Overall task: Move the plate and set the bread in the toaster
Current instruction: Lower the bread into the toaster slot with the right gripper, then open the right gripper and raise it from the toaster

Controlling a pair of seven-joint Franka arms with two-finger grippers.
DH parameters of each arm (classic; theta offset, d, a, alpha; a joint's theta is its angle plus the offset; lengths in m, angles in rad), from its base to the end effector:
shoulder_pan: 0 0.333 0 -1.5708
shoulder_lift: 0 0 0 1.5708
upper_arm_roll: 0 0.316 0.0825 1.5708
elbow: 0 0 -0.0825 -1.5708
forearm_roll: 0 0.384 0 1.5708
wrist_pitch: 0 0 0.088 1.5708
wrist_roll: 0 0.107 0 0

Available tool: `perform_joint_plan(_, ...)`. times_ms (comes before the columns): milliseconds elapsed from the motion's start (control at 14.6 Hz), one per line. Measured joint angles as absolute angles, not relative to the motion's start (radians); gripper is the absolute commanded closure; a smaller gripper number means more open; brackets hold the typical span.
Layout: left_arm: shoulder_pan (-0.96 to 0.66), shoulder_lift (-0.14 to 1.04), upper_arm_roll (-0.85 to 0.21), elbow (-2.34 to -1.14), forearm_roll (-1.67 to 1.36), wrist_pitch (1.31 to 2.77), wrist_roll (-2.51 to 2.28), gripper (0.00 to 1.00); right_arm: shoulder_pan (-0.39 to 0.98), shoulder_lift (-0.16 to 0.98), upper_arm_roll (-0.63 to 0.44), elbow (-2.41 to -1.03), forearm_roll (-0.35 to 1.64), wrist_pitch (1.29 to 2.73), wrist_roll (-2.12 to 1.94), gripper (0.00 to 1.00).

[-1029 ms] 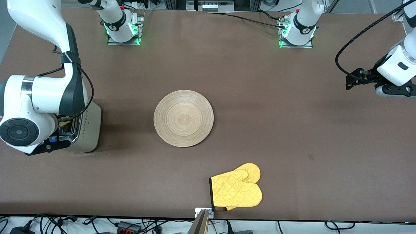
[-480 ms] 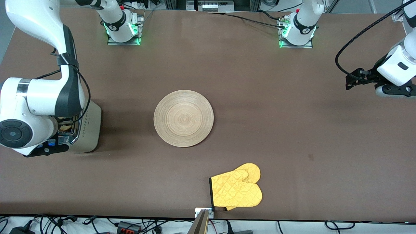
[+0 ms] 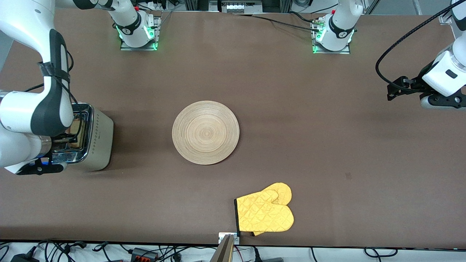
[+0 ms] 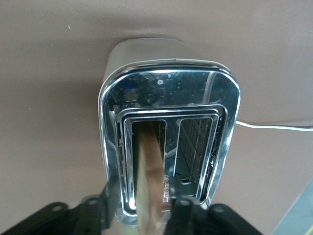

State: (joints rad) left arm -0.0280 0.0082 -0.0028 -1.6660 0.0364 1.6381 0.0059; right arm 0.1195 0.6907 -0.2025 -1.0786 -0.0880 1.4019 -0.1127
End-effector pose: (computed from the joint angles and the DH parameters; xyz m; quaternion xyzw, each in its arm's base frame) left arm 0.5595 -0.0136 0.5807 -0.9995 0.0199 0.0178 0.0183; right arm 0.7002 -0.0275 0.4060 0.9780 0.0258 -0.1847 0.0934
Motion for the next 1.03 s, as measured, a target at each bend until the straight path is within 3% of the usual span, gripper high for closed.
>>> perform_joint_plan(206,-0.028,0.008,-0.003,-1.666,0.036,1.638,0.006,0.00,0.117,0.675,-0.204,-1.056,-0.020,1.397,-0.112,0.00)
perform_joint_plan(686,-0.028,0.008,-0.003,-1.666,0.036,1.638,0.006,0.00,0.123,0.508,-0.196,-1.031,0.045,1.299,-0.116,0.00)
perform_joint_plan(1029,-0.028,0.008,-0.003,-1.666,0.036,1.638,0.006,0.00,0.120,0.483,-0.200,-1.031,0.054,1.235,-0.116,0.00)
